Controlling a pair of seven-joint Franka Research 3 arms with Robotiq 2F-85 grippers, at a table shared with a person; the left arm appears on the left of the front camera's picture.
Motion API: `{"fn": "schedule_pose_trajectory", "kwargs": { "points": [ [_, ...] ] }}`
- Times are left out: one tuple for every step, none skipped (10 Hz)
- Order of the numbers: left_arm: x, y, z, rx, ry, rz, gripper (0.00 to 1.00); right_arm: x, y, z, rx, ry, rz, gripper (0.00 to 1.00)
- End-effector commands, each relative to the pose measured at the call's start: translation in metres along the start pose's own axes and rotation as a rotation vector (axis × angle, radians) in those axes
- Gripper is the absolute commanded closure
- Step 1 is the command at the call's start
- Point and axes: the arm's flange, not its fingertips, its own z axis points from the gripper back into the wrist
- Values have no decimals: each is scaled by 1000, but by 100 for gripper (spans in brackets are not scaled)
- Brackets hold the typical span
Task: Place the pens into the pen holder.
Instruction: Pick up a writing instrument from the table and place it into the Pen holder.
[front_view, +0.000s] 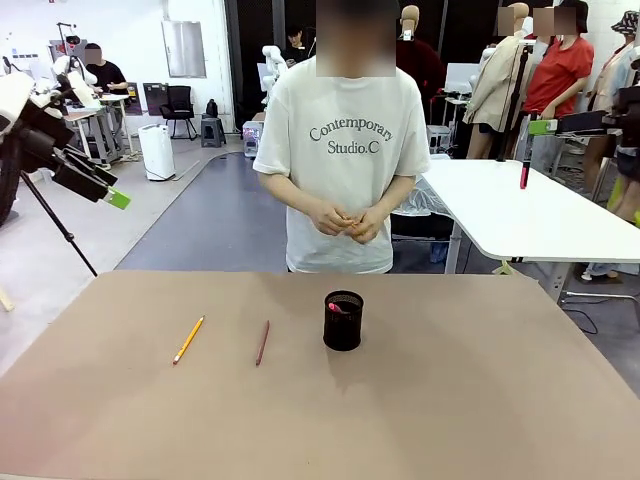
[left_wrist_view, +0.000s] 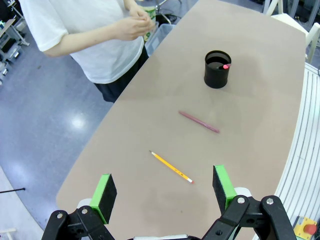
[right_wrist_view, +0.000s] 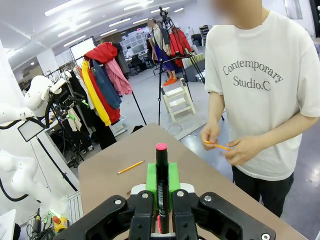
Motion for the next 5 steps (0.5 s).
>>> {"fn": "schedule_pose_trajectory", "kwargs": {
  "points": [
    [0,1,1,-6,-19,-2,0,2,1,0,-5,-1,3,100],
    [0,1,1,-6,-19,-2,0,2,1,0,-5,-1,3,100],
    [0,1,1,-6,-19,-2,0,2,1,0,-5,-1,3,100],
    [0,1,1,-6,-19,-2,0,2,1,0,-5,-1,3,100],
    [0,1,1,-6,-19,-2,0,2,1,0,-5,-1,3,100]
  ]
}}
